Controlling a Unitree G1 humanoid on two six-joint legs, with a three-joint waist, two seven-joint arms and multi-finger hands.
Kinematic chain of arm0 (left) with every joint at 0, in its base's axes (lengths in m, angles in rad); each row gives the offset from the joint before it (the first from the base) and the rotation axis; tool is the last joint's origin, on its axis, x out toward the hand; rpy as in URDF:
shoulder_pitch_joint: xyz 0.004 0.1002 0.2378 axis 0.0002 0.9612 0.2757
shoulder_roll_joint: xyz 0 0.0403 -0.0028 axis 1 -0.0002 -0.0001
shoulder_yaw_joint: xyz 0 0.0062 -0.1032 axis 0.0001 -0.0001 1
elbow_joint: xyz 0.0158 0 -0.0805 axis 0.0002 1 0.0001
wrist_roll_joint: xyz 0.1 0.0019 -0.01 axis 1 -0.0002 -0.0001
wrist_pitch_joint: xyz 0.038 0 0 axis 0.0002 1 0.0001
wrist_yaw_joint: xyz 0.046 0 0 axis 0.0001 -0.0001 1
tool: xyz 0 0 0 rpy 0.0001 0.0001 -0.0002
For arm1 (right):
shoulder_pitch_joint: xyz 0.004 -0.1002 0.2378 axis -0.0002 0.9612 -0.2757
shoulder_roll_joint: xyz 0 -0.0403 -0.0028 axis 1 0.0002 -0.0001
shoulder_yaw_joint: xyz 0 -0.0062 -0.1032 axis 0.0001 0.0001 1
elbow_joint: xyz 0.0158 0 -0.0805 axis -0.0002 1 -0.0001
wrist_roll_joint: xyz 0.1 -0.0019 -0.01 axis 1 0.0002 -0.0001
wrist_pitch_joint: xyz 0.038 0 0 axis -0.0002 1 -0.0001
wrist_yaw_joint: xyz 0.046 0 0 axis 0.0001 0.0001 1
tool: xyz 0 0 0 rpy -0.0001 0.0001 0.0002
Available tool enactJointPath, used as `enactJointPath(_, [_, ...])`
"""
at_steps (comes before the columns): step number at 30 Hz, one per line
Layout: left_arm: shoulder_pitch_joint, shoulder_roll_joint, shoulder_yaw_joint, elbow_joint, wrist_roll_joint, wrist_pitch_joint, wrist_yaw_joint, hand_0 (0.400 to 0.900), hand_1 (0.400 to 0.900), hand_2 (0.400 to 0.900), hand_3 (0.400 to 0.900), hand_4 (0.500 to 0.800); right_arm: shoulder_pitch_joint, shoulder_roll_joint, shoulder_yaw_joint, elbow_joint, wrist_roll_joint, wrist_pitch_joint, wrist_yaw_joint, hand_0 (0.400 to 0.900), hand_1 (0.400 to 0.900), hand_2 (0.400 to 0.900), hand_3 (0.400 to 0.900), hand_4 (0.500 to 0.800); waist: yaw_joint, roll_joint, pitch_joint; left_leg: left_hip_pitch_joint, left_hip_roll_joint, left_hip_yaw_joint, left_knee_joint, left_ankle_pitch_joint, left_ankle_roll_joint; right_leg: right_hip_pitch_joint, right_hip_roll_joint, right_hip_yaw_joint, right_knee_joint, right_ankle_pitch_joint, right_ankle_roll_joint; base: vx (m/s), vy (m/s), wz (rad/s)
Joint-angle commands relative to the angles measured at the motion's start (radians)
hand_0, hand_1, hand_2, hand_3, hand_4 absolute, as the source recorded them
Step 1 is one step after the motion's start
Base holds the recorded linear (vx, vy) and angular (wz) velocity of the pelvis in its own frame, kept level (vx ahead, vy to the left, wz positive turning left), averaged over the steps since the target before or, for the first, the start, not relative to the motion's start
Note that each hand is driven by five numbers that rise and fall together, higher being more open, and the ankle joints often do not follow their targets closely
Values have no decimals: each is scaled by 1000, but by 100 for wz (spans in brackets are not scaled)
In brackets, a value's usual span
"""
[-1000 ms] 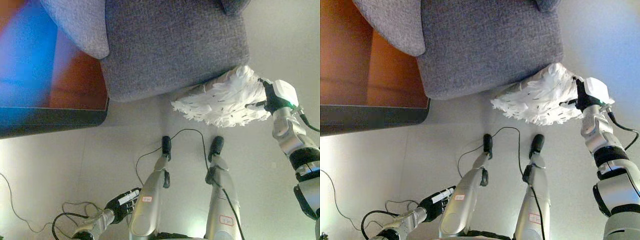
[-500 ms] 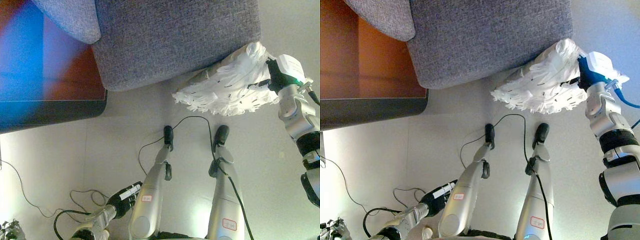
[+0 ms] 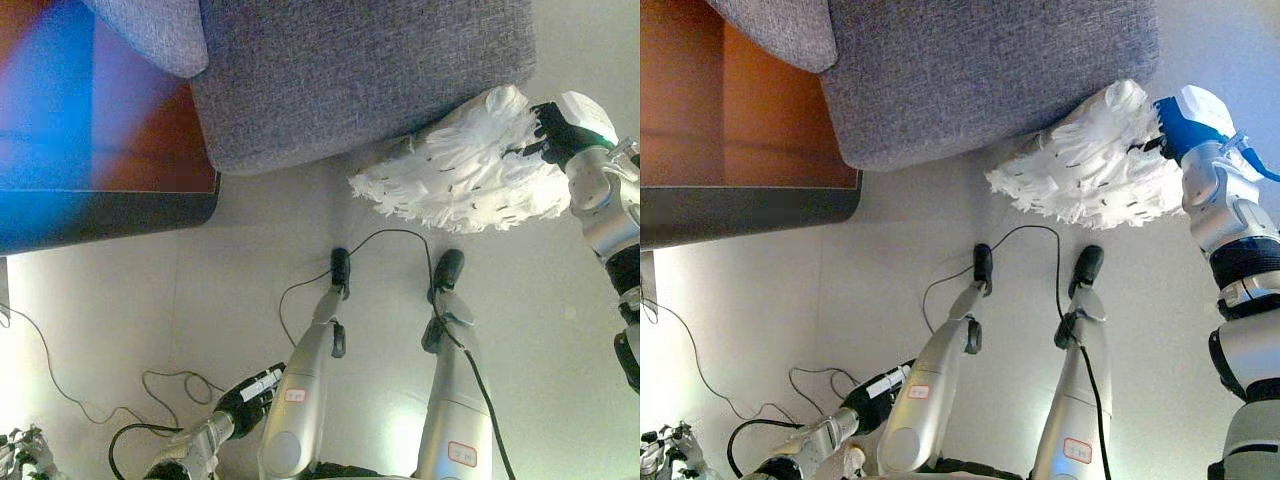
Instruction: Pick up the pillow and put it on the sofa.
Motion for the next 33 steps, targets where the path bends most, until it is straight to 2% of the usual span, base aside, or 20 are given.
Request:
enactJointPath(1, [155, 35, -39, -14, -3, 8, 3, 900, 900, 900, 900, 800, -106, -34, 37, -96, 73, -95, 0, 400, 400, 400, 400, 500, 18, 59, 22, -54, -30, -26, 47, -32, -1, 68, 43, -80, 64, -175, 23, -13, 26, -6])
enactJointPath(10, [164, 36, -40, -16, -7, 7, -4, 900, 900, 900, 900, 800, -78, -48, 2, -80, 87, -124, 3, 400, 400, 400, 400, 500, 12, 59, 22, -17, -32, -20, 30, -31, -5, 106, 50, -86, 40, -171, 22, -6, 15, -3])
enactJointPath(16, [162, 42, -37, -18, 4, 7, -11, 900, 900, 900, 900, 800, -45, -49, -11, -89, 81, -148, 13, 400, 400, 400, 400, 500, 4, 42, 22, 40, -36, -15, 12, -35, -7, 171, 55, -99, 3, -159, 23, 0, 0, 0])
enactJointPath(23, [150, 51, -18, -1, 25, 11, 7, 900, 900, 900, 900, 800, 21, -36, -30, -119, 100, -195, 65, 400, 400, 400, 400, 500, -7, -8, 22, 172, -33, -12, -8, -52, -6, 316, 58, -119, -59, -141, 32, 2, -2, 1])
enactJointPath(27, [138, 63, 3, 16, 47, 36, 15, 900, 900, 900, 900, 800, 75, -33, -43, -163, 113, -217, 123, 400, 400, 400, 400, 500, -16, -49, 22, 272, -27, -10, -25, -64, -4, 425, 56, -133, -103, -123, 41, 25, -12, 2])
enactJointPath(28, [133, 67, 9, 23, 54, 37, 18, 900, 900, 900, 900, 800, 86, -36, -49, -176, 118, -225, 141, 400, 400, 400, 400, 500, -17, -57, 22, 282, -21, -5, -31, -46, 1, 447, 59, -148, -132, -89, 35, 0, 0, 0])
enactJointPath(29, [133, 69, 12, 25, 57, 40, 19, 900, 900, 900, 900, 800, 93, -37, -51, -183, 124, -227, 149, 400, 400, 400, 400, 500, -18, -62, 22, 296, -19, -4, -35, -46, 0, 464, 60, -150, -142, -85, 37, 0, 0, 0])
enactJointPath(32, [128, 83, 39, 47, 88, 59, 23, 900, 900, 900, 900, 800, 144, -36, -75, -245, 150, -237, 224, 400, 400, 400, 400, 500, -23, -103, 7, 382, -9, 3, -66, -56, -1, 571, 60, -158, -213, -60, 51, 66, -44, 2])
enactJointPath(33, [129, 83, 39, 47, 88, 59, 23, 900, 900, 900, 900, 800, 145, -36, -75, -245, 150, -237, 224, 400, 400, 400, 400, 500, -23, -103, 7, 383, -9, 3, -66, -56, -1, 572, 60, -159, -214, -60, 51, 100, -39, 2])
